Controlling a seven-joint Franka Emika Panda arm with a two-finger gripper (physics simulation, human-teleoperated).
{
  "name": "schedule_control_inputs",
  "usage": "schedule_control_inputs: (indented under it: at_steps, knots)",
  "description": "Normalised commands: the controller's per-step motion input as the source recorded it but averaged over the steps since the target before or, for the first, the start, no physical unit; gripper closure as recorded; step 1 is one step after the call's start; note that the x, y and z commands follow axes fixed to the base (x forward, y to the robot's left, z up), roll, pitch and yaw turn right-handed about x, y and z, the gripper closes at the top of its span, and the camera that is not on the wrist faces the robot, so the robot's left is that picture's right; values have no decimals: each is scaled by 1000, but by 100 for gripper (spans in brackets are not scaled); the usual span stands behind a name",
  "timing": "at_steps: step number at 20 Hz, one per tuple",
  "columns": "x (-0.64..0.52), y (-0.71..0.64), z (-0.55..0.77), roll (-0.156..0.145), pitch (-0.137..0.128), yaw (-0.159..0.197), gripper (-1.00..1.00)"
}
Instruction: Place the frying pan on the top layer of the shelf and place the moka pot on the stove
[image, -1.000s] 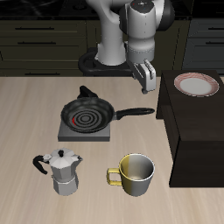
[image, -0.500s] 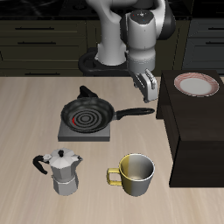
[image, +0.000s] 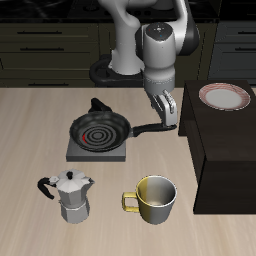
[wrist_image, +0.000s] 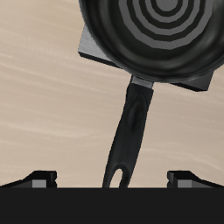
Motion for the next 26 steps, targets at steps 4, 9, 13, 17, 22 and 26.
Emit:
schedule_control_inputs:
  at_steps: [4, 9, 13, 17, 22, 26]
  knots:
    - [19, -164, -205, -8, 12, -26, -100]
    - [71, -150, -165, -47, 9, 48, -100]
    - [49, -175, -85, -14, 19, -38, -100]
    - [-61, -295, -77, -34, 3, -49, -100]
    - [-39, -168, -87, -21, 6, -20, -100]
    - [19, -142, -110, -9, 16, -28, -100]
